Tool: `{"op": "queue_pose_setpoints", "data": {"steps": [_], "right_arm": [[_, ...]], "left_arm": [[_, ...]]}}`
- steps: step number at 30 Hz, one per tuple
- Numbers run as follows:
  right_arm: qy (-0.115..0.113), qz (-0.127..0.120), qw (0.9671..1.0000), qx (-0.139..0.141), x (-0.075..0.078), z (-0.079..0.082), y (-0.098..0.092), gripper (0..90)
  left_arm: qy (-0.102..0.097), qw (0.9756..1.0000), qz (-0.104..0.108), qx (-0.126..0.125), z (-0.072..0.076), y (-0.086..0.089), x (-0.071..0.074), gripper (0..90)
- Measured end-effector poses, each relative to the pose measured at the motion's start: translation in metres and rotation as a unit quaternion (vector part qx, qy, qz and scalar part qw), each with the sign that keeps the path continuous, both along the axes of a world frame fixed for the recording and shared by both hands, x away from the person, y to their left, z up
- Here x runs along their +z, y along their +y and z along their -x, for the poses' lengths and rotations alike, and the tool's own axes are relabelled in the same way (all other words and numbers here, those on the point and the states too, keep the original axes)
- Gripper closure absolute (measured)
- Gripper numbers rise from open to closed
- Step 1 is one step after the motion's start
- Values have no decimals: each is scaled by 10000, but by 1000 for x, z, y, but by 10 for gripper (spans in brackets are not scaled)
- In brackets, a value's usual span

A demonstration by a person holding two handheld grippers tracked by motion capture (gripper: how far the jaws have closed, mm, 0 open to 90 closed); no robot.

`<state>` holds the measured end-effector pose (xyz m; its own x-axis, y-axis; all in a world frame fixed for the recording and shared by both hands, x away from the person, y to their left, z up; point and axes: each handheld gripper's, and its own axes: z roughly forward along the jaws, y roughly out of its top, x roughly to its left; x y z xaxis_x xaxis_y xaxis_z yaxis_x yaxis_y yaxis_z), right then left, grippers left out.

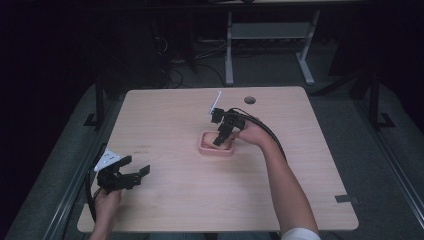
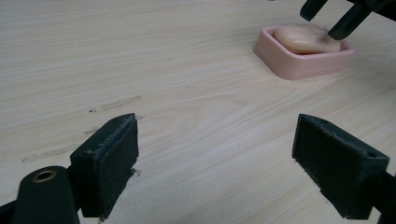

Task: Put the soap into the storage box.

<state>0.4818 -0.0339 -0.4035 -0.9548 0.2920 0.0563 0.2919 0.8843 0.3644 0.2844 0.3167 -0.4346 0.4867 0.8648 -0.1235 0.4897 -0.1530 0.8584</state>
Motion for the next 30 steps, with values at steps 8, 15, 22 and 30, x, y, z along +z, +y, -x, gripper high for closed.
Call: {"op": "queue_pose_setpoints", "data": {"steps": [8, 15, 22, 30], "right_arm": [[25, -18, 10000, -53, 0, 3, -6, 305], [9, -59, 9999, -114, 4, 7, -13, 297], [-32, -41, 9999, -145, 5, 11, -21, 283], [-48, -78, 9997, -219, 7, 16, -31, 279]], "left_arm": [[-11, 10000, 3, -17, 0, -1, 0, 142], [-1, 10000, 22, 10, 1, -1, 0, 142], [-6, 10000, -6, -15, 1, -2, 0, 142], [-6, 10000, -8, -15, 1, -2, 0, 143]]}}
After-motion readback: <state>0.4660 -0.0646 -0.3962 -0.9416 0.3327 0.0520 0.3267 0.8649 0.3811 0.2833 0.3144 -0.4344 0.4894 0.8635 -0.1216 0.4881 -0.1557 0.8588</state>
